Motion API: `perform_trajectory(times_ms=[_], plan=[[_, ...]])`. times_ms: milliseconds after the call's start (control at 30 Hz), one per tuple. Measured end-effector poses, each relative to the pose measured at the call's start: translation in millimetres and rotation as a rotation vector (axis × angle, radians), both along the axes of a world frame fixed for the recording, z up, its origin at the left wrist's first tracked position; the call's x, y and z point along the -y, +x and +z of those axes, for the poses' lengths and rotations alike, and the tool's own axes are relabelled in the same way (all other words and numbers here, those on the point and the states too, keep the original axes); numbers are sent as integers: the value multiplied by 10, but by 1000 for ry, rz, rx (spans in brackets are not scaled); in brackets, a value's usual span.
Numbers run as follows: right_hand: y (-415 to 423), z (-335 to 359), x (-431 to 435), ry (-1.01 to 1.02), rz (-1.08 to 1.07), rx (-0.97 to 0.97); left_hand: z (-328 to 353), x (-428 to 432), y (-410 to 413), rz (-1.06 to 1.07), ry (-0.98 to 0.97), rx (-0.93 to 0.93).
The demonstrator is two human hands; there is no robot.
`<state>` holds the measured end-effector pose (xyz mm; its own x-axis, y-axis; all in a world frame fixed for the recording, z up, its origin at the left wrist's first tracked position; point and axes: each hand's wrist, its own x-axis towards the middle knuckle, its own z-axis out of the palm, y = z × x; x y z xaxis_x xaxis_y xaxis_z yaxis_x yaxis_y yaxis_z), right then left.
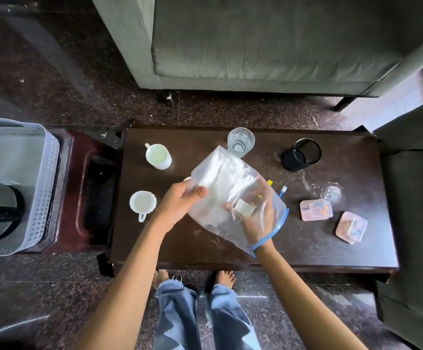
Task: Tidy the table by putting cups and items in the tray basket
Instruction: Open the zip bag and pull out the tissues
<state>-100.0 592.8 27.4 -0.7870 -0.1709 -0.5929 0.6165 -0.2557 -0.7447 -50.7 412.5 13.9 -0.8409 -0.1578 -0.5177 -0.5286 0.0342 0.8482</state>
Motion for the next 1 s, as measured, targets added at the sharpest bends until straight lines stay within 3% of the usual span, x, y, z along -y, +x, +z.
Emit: perform_trajectory(times_ms=[67,167,300,400,533,667,767,1000], plan=[[18,-36,6,-113,-27,208,-2,-43,28,30,53,3],[121,25,29,-250,140,224,-20,-93,65,67,91,29],[131,-62,13,-230,315,256,-44,-98,133,73,95,44],[84,-112,59,-234,280,392,-112,-110,186,97,48,115],[-14,-234,61,114,387,288,-168,-174,275,166,33,225],[-121,-263,-151,15,347,349,-285,-204,482,366,-45,255],[-194,-429,-474,115,508,103,-401,-220,713,491,-132,287],[-222,-768,-1260,581,406,139,-834,-370,1078,412,-239,391]])
